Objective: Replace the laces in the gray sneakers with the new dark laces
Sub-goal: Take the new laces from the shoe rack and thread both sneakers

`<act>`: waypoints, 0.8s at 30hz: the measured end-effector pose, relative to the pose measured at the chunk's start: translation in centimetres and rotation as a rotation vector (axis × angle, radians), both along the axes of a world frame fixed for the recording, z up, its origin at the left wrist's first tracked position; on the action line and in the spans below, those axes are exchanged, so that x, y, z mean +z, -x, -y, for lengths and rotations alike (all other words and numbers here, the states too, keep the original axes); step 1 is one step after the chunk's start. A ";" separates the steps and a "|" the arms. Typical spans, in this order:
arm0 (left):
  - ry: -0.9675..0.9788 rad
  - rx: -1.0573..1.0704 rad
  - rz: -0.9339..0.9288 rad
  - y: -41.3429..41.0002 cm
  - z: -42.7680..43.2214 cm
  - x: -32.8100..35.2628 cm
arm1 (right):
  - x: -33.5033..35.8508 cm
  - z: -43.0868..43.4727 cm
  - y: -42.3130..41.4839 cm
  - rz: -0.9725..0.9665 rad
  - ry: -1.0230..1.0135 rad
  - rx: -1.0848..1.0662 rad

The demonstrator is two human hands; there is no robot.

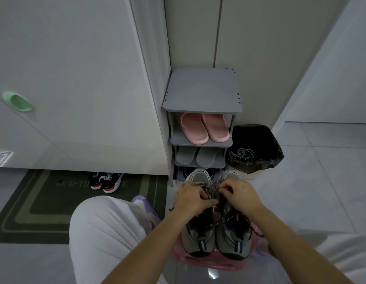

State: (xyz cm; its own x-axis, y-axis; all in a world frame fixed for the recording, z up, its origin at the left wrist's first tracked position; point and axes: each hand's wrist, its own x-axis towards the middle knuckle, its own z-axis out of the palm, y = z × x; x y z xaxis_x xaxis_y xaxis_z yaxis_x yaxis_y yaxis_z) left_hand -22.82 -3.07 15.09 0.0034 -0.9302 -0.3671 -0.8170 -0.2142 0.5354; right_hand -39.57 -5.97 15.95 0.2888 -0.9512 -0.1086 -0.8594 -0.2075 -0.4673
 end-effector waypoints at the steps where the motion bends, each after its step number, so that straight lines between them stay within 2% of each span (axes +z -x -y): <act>1: -0.031 0.002 0.028 0.1 -0.2 -0.1 | -0.2 0.0 0.0 -0.015 -0.022 -0.007; 15: -0.094 0.069 -0.041 -0.1 -1.0 -0.8 | -0.8 -0.7 -1.0 -0.233 0.006 0.079; 24: -0.110 0.063 -0.071 -0.2 -1.2 -1.1 | -0.8 -0.7 -1.7 -0.165 -0.035 0.016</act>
State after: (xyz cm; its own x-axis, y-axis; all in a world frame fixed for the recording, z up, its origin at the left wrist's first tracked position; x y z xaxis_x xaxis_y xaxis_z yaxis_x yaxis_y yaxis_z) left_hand -22.65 -1.92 13.95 0.0310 -0.8830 -0.4684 -0.7611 -0.3246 0.5615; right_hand -37.86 -5.26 15.14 0.2797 -0.9413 -0.1888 -0.9217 -0.2081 -0.3274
